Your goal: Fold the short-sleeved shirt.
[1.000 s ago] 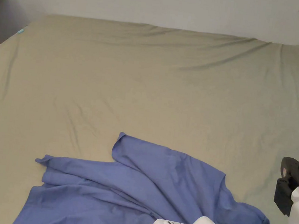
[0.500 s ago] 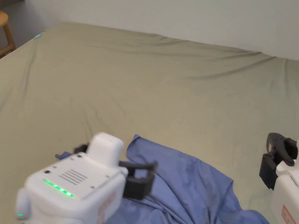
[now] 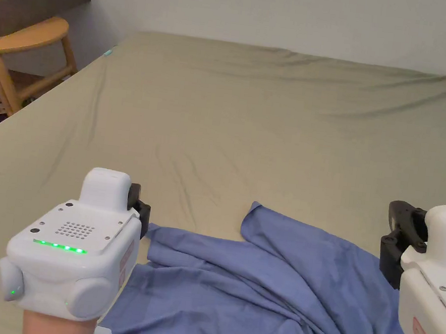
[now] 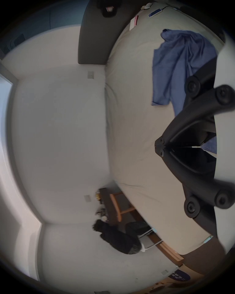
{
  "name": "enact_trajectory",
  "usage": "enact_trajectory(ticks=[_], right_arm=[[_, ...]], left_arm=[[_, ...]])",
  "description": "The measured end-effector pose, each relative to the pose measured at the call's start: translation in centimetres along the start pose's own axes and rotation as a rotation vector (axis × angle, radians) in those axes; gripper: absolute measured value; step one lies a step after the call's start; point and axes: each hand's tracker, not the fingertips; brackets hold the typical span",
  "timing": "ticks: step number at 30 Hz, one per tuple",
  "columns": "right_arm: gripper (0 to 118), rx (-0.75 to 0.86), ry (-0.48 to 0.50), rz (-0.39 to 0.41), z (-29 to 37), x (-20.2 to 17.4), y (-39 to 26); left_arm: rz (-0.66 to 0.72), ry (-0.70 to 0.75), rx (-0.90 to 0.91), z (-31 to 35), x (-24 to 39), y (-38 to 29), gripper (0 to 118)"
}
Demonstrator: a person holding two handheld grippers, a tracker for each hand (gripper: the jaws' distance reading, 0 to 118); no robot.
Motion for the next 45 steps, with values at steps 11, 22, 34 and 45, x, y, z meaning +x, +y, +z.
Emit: enact_trajectory(ticks=[11,22,34,45], right_arm=[[1,-0.099,-0.038,0.005,-2.7,1.6,-1.7],[1,-0.207,-0.092,0.013,-5.4,5.3,-3.8],[99,-0.563,0.034,-0.048,-18.7,12.6,-9.4],[104,-0.786,0.153,-0.018,-28.4,11.4,-15.7]], left_arm=[[0.113,-0.054,-0.430,-17.7,-1.8,-6.8,0],[0.050,-0.064,-0.462,-21.6,0.2,-7.5,89],[-0.138,-0.077,-0.215,-11.9,0.7,-2.9,5],[-0.112,-0.037,-0.187,-6.5,-0.9,-1.5,5]])
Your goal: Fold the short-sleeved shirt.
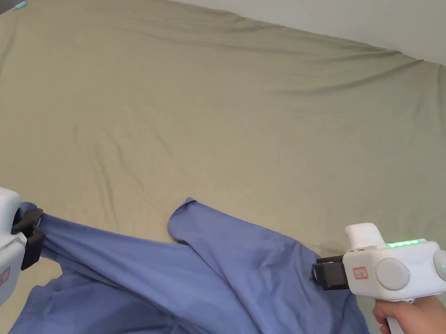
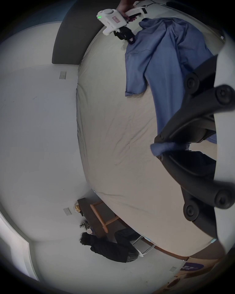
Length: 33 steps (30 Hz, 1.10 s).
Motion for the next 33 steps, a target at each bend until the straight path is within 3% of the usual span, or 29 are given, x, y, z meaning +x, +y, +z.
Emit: enact_trajectory(ticks=[8,11,12,13,14,16,17,19,23,33], right_arm=[[101,0.004,0.001,0.143,-1.5,-2.6,2.4],[66,-0.005,0.052,0.163,-1.2,-3.1,2.3],[47,-0.006,0.092,0.174,-0.7,-3.5,2.2],[2,0.009,0.048,0.218,-0.5,-3.6,2.2],[0,0.012,0.084,0.254,-0.1,-3.9,2.1],[0,0.027,-0.043,0.348,0.2,-5.1,1.7],[0,0.005,-0.027,0.368,-0.1,-4.6,1.8],[0,0.046,-0.084,0.363,1.4,-4.5,1.7],[0,0.148,-0.130,0.253,6.6,-1.9,2.5],[0,0.544,-0.252,-0.042,28.7,5.0,-0.2]], left_arm=[[0.005,0.011,-0.025,0.5,-0.1,-1.1,5],[0.012,0.010,-0.024,0.4,0.1,-1.1,5],[0.013,0.010,-0.022,0.3,0.1,-1.1,5],[0.013,0.010,-0.021,0.2,0.2,-1.0,5],[0.013,0.010,-0.020,0.1,0.2,-1.0,5],[0.018,0.010,-0.013,0.1,0.4,-0.7,5],[0.021,0.010,-0.007,0.2,0.4,-0.5,5],[0.032,0.007,0.011,0.6,0.3,0.1,5],[0.035,0.016,0.066,1.9,0.0,1.8,5],[0.049,0.097,0.319,9.0,-3.4,9.8,5]])
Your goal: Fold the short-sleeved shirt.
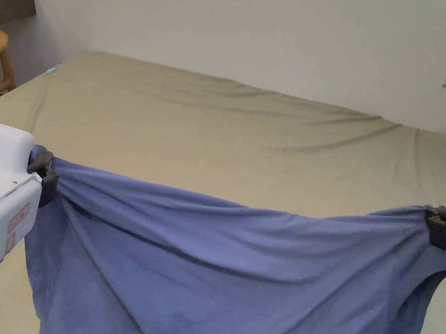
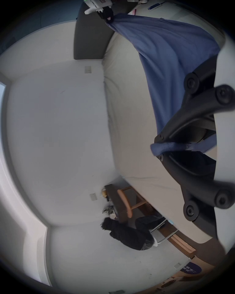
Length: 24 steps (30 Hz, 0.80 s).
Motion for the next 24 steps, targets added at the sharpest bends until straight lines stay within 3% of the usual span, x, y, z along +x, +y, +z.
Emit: enact_trajectory(ticks=[7,15,19,24], right_arm=[[0,0.263,-0.079,-0.132,10.7,3.9,4.0],[0,0.413,-0.188,-0.136,16.8,5.9,9.5],[0,0.467,-0.215,-0.179,18.0,7.7,12.2],[0,0.509,-0.256,-0.156,18.1,9.6,15.5]], left_arm=[[0.029,0.047,0.192,4.6,-2.0,7.4,5],[-0.004,0.061,0.359,8.2,-1.8,15.9,5],[0.002,0.057,0.415,8.5,-2.1,20.0,5],[0.028,0.030,0.438,7.5,-2.5,24.5,5]])
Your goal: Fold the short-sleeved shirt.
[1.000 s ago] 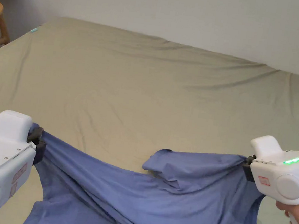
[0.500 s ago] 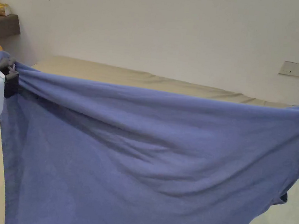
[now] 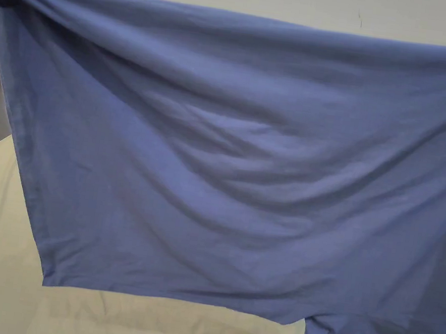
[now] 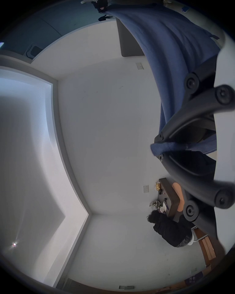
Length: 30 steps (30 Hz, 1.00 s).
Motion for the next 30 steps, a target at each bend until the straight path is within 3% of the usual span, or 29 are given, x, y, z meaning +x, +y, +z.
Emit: enact_trajectory(ticks=[9,30], right_arm=[[0,-0.007,-0.015,0.039,-7.3,-0.8,1.4],[0,-0.145,0.001,0.068,-26.6,-5.3,-5.8]], left_arm=[[-0.018,0.003,-0.047,-7.6,1.5,2.4,5],[-0.058,0.016,-0.253,-29.2,6.1,-7.3,5]])
